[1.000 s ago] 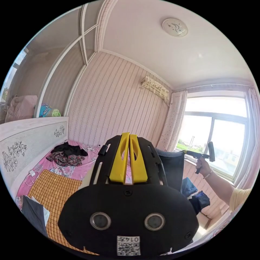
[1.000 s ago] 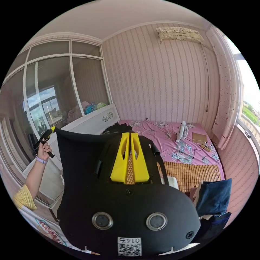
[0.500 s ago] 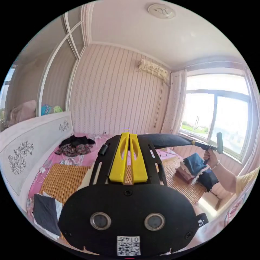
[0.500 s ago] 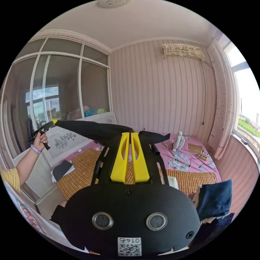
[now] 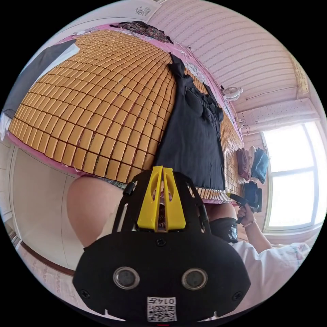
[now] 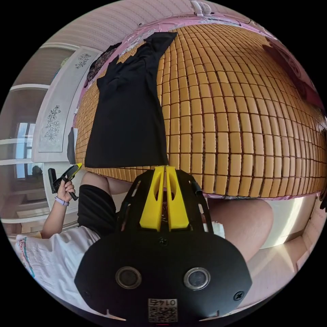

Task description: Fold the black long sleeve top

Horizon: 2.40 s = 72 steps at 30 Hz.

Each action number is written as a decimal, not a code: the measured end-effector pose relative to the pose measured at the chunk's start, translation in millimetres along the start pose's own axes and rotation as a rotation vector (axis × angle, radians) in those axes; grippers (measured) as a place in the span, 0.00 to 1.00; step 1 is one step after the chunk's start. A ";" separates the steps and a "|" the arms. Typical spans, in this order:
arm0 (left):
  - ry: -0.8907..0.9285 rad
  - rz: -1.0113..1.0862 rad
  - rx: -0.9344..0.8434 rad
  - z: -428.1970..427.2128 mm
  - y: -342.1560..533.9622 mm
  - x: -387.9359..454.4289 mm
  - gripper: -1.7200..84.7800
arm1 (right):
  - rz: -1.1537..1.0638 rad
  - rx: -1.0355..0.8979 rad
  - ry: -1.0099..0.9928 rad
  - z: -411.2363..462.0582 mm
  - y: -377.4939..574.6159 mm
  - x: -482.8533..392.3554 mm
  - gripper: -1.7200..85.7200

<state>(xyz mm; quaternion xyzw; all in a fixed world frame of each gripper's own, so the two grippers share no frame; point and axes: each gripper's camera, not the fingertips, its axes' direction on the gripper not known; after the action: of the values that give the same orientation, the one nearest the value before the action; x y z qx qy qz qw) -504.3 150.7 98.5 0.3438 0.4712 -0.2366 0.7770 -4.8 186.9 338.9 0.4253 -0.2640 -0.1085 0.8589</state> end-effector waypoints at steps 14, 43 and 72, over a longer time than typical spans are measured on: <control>-0.305 0.159 -0.207 61.9 -14.0 16.8 0.08 | 0.025 0.103 0.159 26.9 -17.7 12.1 0.10; -0.324 0.163 -0.117 -27.1 125.2 -47.5 0.01 | -0.196 -0.005 0.311 44.6 103.1 -4.9 0.02; -0.425 0.240 -0.185 -50.3 207.2 -57.6 0.01 | -0.226 0.019 0.229 -16.6 200.8 27.4 0.01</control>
<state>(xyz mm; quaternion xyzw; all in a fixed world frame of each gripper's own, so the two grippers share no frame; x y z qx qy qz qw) -415.3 326.2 198.4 0.2675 0.2729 -0.1654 0.9092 19.6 310.3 498.7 0.4698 -0.1156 -0.1528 0.8618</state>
